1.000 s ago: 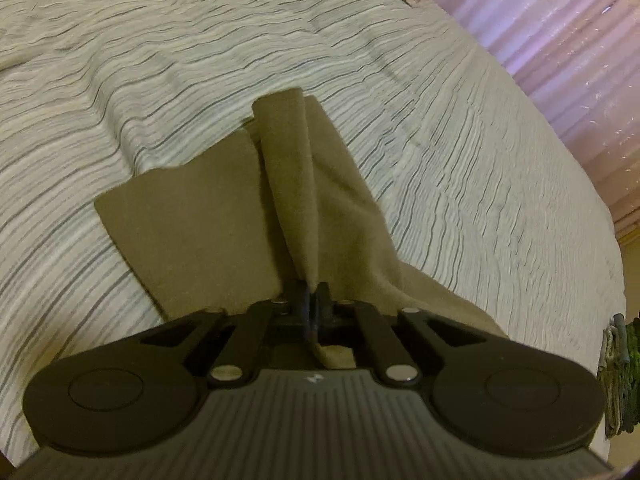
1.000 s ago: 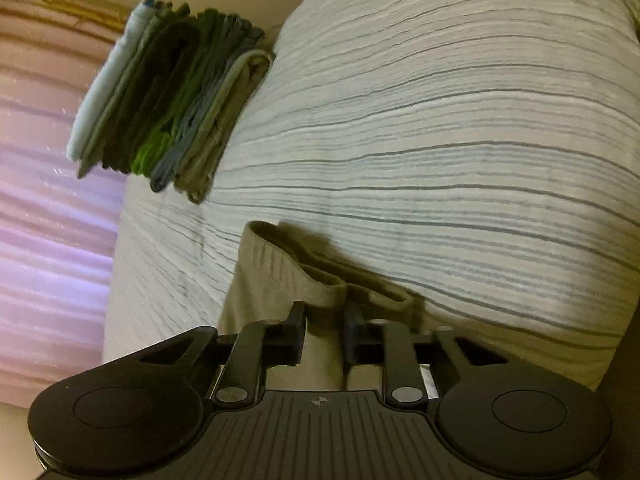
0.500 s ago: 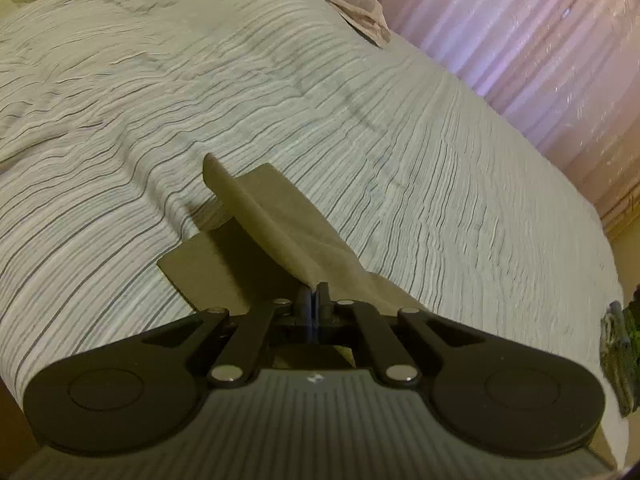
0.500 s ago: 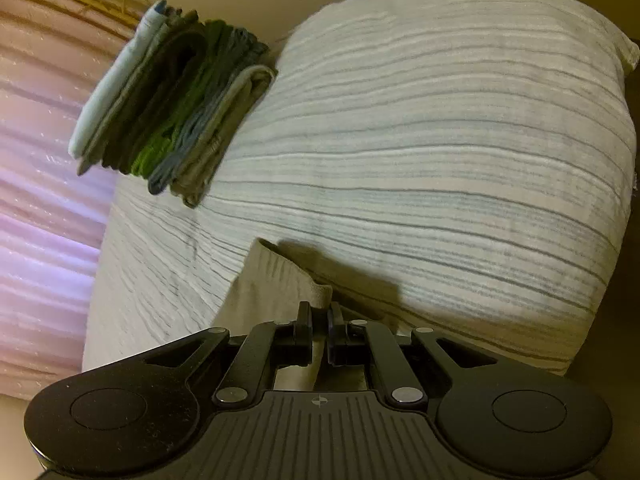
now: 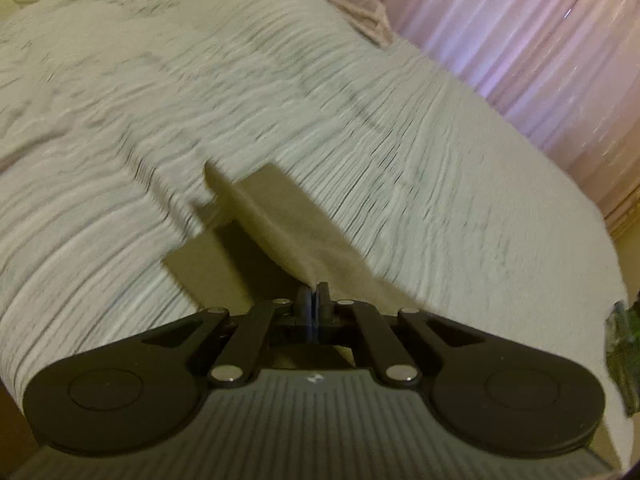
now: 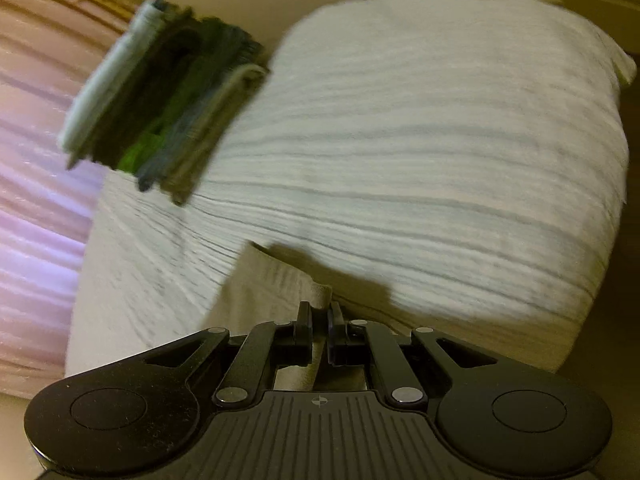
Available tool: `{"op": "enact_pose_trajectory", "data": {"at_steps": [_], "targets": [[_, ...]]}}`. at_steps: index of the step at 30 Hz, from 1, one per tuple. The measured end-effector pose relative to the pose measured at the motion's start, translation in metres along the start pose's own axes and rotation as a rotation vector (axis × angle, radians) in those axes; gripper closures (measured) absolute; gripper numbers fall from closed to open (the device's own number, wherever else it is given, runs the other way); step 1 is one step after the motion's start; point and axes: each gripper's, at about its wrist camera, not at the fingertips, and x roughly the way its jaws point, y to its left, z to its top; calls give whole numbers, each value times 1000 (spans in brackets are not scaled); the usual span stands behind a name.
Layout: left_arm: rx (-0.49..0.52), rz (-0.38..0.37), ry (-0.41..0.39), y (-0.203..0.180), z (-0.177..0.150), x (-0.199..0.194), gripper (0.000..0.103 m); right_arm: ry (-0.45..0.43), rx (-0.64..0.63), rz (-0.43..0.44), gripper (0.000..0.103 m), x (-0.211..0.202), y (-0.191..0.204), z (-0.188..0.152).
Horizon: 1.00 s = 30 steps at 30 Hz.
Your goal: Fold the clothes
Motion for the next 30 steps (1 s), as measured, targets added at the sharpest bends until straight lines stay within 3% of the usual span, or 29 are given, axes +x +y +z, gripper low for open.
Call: {"op": "enact_pose_trajectory", "data": {"at_steps": [4,9,12,14,15,21,25,30], "targets": [[-21,15,31,4,-10,11,103,6,32,-23,98,12,-11,-7],[-121,29,2,16,-1,11,83,14,7,-46,98,16,-8,-6],[-203,62,-34,29,12,16,79,19,1,-60,98,19,-6,-5],[-244,66,-39,36,21,21,85,19,-3,-69,98,21,-4,-5],[-247,59,-41,38,25,21,103,18,-4,-73,98,21,-3,-5],[-187,16,-114,43,23,-7,103,17,-22,-89,98,19,5,4],[-168,55,-73,50,13,0,103,20,-28,-105,98,21,8,6],[-124,70,-92,48,7,1,103,21,-33,-119,98,22,10,6]]}}
